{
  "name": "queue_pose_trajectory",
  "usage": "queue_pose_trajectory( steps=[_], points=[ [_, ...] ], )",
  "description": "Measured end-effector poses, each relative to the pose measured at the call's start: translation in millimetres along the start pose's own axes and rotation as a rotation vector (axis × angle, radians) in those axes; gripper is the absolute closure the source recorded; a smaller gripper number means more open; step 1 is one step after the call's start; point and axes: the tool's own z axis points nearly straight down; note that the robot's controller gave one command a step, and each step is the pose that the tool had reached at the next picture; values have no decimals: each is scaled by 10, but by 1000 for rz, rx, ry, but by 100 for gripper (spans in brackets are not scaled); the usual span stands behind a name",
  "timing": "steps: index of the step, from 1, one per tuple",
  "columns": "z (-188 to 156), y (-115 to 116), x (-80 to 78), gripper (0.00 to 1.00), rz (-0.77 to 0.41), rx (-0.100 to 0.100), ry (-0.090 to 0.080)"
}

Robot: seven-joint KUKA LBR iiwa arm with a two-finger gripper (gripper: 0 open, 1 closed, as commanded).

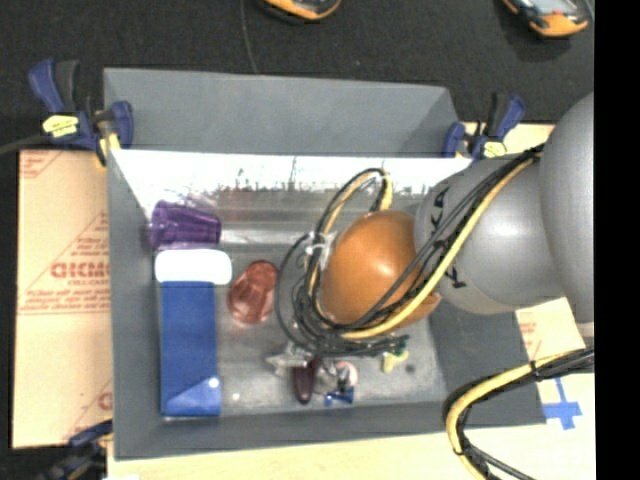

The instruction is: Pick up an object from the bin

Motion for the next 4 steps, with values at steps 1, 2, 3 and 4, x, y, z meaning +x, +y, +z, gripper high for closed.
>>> queue_pose_trajectory(
  steps=[1,2,3,4],
  points=[
    [0,1,1,100,1,0,0],
    [-113,11,10,100,2,-4,3],
    [-326,-2,2,100,3,0,0],
    [-444,-7,-1,100,4,0,0]
  ],
)
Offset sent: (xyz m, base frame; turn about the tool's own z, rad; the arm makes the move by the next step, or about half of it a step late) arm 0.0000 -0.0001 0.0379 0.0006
